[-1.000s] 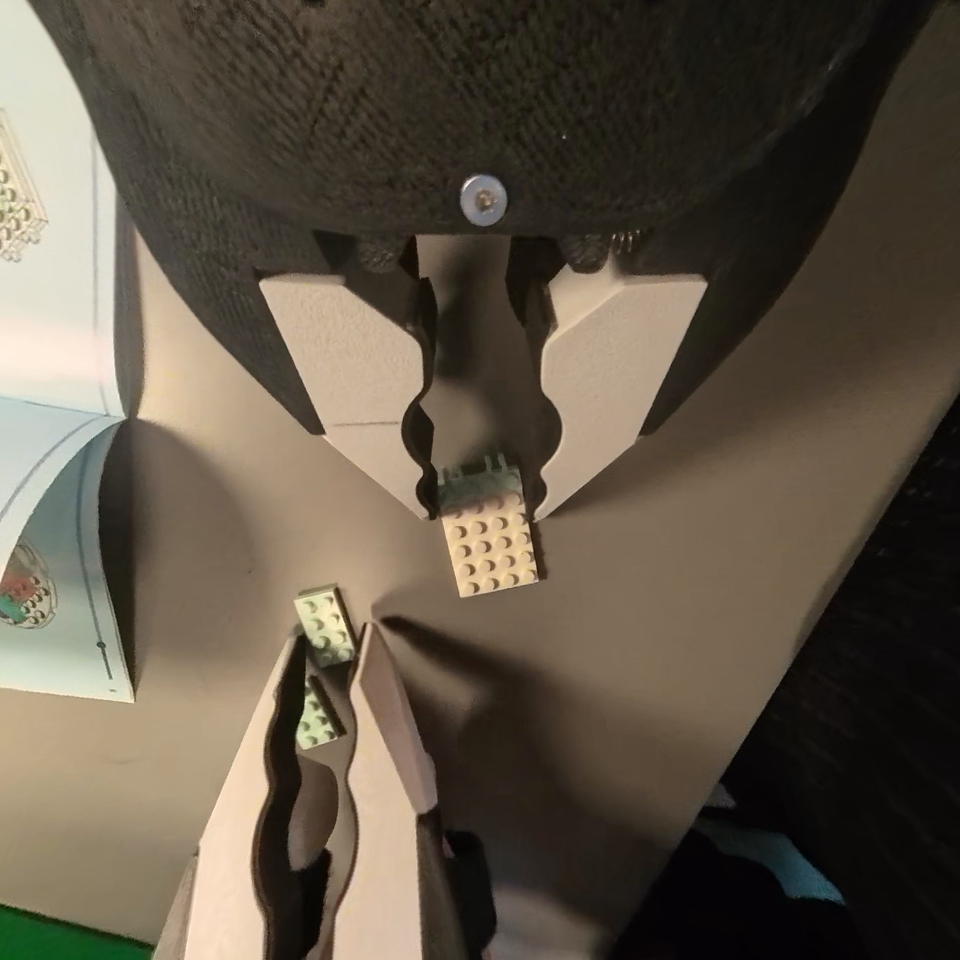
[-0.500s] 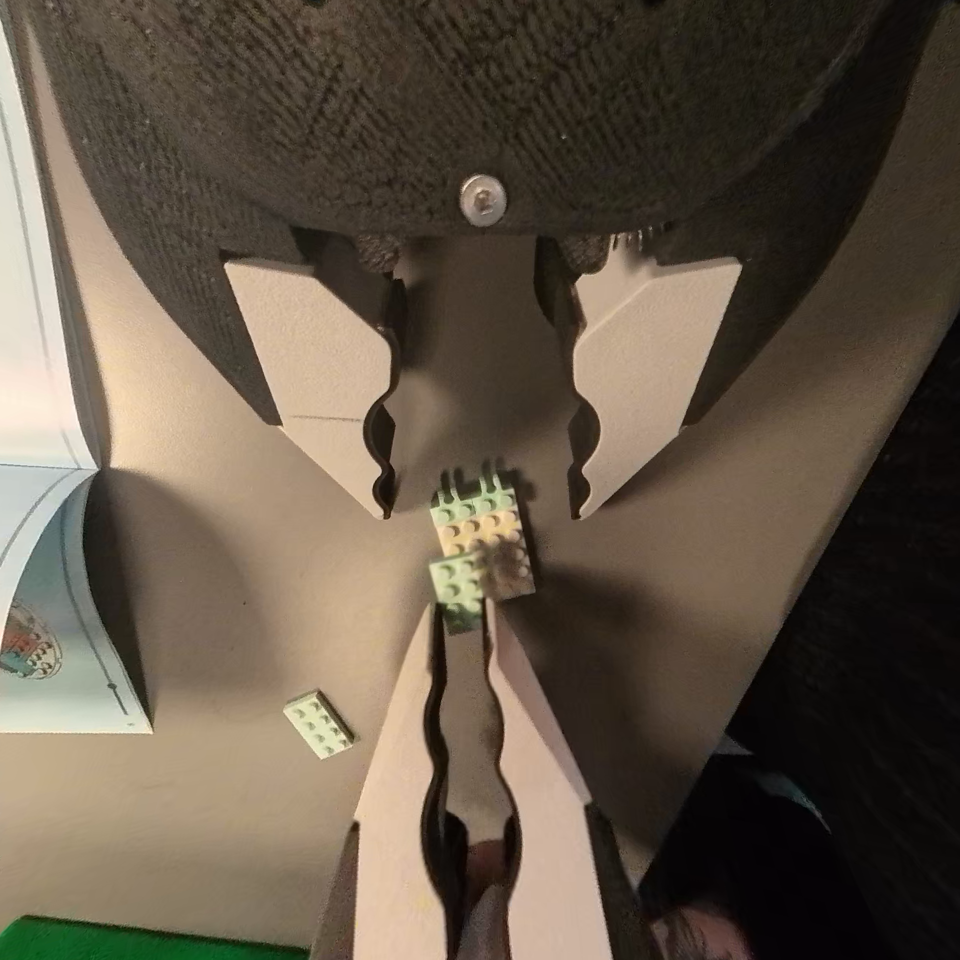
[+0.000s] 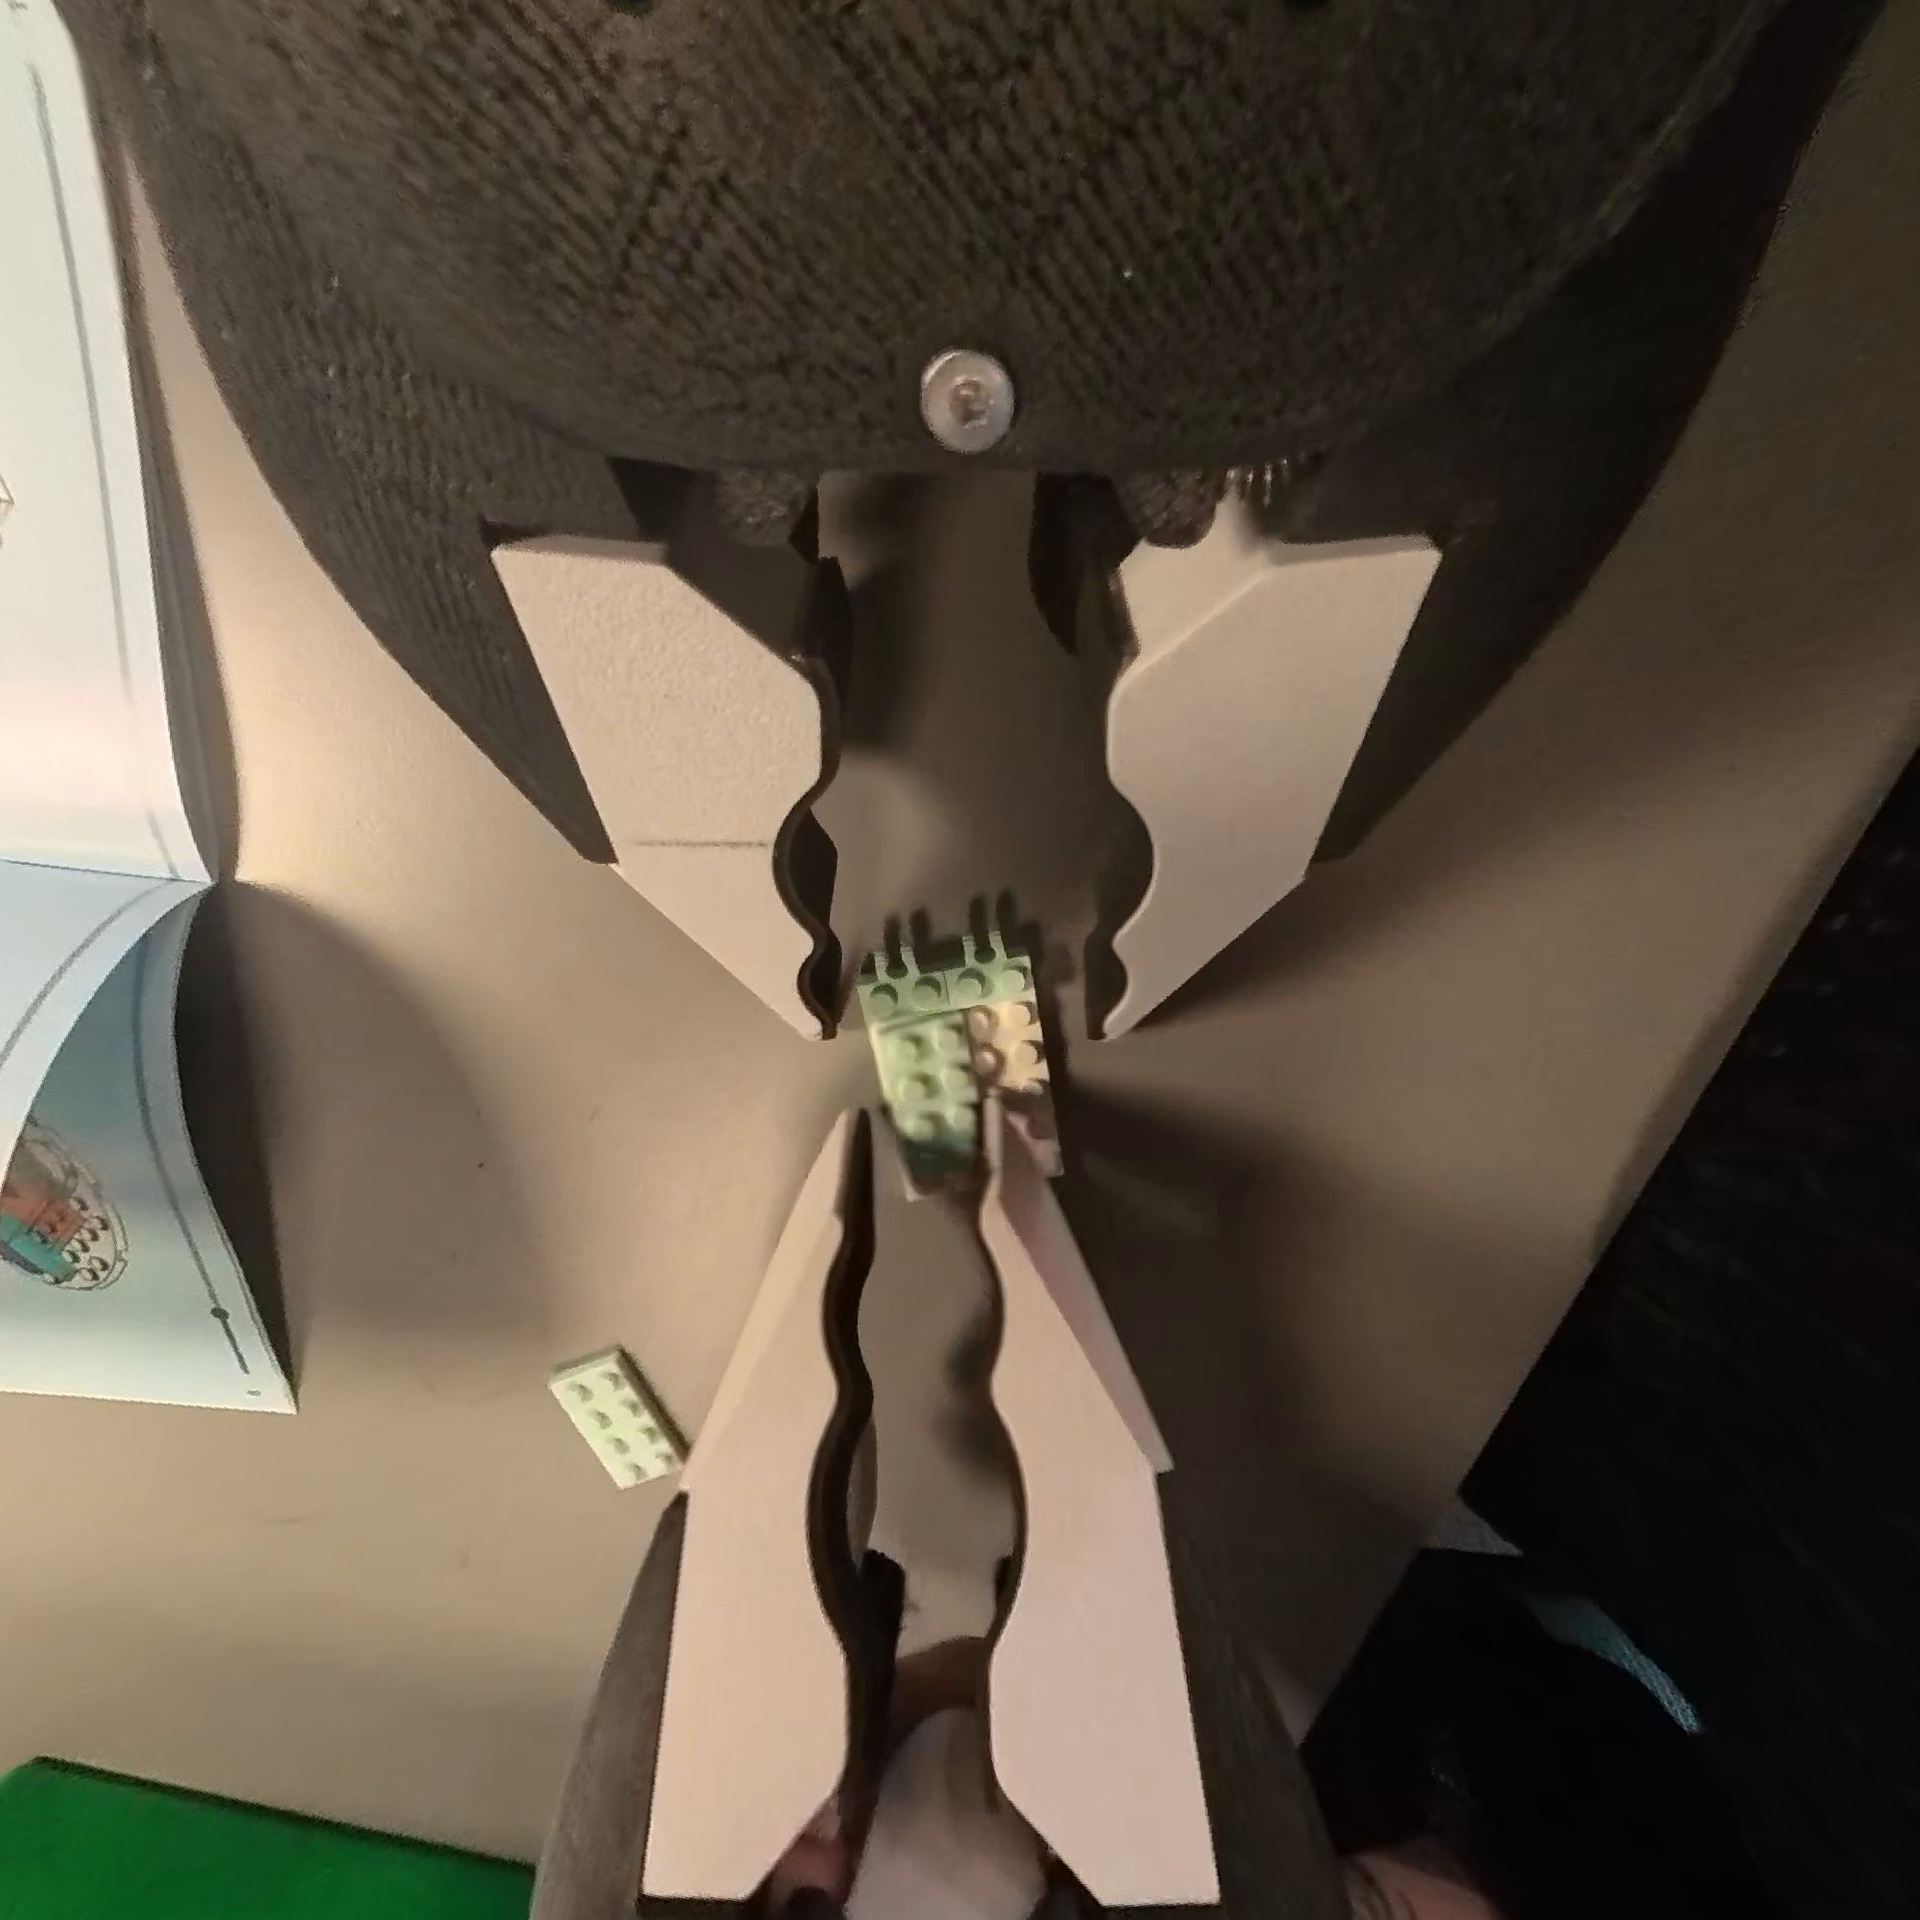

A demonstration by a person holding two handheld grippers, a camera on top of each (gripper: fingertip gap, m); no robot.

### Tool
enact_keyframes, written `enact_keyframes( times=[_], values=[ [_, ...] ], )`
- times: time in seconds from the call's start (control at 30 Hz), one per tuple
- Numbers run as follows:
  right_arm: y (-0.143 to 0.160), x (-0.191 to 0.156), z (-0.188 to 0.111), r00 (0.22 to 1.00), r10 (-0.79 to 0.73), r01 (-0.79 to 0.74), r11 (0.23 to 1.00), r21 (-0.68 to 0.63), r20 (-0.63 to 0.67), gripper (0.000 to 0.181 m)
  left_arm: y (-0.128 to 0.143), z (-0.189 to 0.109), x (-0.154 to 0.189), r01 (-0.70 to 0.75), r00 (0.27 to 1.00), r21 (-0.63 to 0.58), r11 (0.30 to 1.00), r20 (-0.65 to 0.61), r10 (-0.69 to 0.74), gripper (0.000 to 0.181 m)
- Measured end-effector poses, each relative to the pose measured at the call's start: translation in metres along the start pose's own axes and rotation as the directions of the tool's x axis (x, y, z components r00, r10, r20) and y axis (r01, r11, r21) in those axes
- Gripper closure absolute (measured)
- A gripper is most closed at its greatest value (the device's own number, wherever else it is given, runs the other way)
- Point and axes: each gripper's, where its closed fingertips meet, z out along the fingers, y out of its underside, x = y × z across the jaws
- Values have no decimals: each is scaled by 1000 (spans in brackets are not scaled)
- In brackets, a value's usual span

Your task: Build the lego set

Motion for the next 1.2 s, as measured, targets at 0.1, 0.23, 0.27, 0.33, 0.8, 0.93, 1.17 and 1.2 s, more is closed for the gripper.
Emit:
enact_keyframes(
  times=[0.1, 0.23, 0.27, 0.33, 0.8, 0.93, 1.17, 1.2],
  values=[
    [0, 2, 0, 1000, -4, 4, 1000, -1, -9, 141, 0, -3, 0, 15, 1000, 22, 1000, 7, -15, 145],
    [0, 1, 0, 1000, 1, -1, 1000, 1, -4, 148, -3, -14, 1, 35, 999, 109, 993, 16, -37, 129],
    [0, 1, 0, 1000, 6, -6, 1000, 2, 3, 148, -3, -16, 2, 30, 999, 133, 991, 18, -32, 126],
    [0, 2, -1, 1000, 18, -18, 1000, 2, 5, 148, -3, -20, 8, -6, 1000, 186, 983, 23, 2, 120],
    [-27, 26, -29, 996, 73, -69, 996, 64, -60, 149, -25, -35, -10, -774, 360, -168, 611, 677, 642, 136],
    [-33, 26, -31, 995, 87, -84, 993, 85, -41, 149, -30, -33, -10, -811, 303, -195, 551, 666, 682, 142],
    [-39, 27, -37, 995, 101, -98, 990, 102, -26, 149, -40, -32, -8, -857, 240, -200, 474, 659, 713, 150],
    [-40, 27, -39, 994, 103, -99, 989, 108, -23, 149, -41, -32, -7, -861, 234, -201, 468, 659, 715, 151]
  ],
)
